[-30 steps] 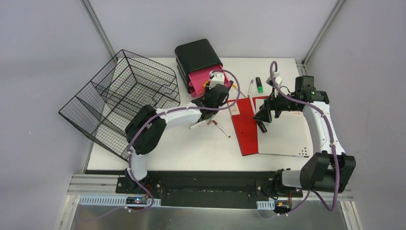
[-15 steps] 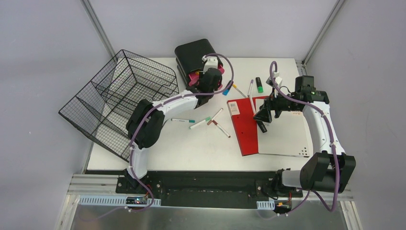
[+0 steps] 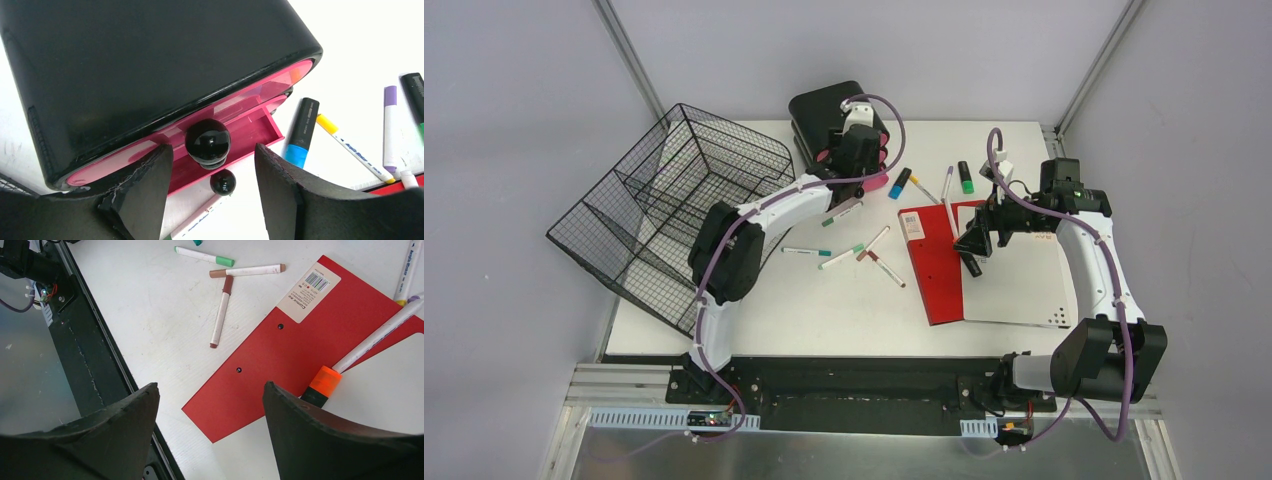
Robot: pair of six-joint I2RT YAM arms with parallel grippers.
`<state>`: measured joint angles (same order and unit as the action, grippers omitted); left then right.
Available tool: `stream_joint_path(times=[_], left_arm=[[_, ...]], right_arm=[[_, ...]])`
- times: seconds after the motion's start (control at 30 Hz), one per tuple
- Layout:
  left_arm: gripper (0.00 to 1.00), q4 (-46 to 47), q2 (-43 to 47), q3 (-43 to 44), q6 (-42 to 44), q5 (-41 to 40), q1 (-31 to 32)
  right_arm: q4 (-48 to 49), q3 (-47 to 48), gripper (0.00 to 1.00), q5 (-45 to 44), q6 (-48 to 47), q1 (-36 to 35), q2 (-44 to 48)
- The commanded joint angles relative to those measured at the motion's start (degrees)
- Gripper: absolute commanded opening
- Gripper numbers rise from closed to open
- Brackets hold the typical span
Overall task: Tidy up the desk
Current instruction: Close the drawer in the storage box.
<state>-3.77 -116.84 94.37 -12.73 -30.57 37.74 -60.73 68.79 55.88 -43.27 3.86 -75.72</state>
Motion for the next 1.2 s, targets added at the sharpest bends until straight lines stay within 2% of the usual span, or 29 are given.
stream_joint_path(times=[0.0,0.2,0.43,0.6,0.8,0.97,1.17], left_arm=[[0.62,0.9,-0.1,2.8,2.2,0.6,-1.7],[0.63,1.0,0.5,3.0,4.3,3.1,-1.8],[0.65,1.8,6.4,-2.7,8.7,20.0,-1.8],[0.66,1.8,9.9,-7.2,12.1,25.6,-1.8],[0.63,3.4,8.8,-9.4,5.9,15.6,-1.3],[0.62,5.3,3.2,-6.0,1.5,-3.2,1.9],[0.57,5.5,-2.2,-1.0,0.4,-7.7,2.4]], right_arm=[[0.1,1.8,0.79,0.7,-1.8,-0.3,1.2],[0.1,1.8,0.79,0.7,-1.8,-0.3,1.1],[0.1,1.8,0.79,0.7,-1.8,-0.3,0.9],[0.0,1.8,0.79,0.8,-1.9,-0.3,0.8],[0.0,1.8,0.79,1.0,-2.0,-0.4,0.7],[0.0,1.9,0.79,0.8,-1.9,-0.4,0.7],[0.0,1.9,0.79,0.6,-1.9,-0.4,0.8]])
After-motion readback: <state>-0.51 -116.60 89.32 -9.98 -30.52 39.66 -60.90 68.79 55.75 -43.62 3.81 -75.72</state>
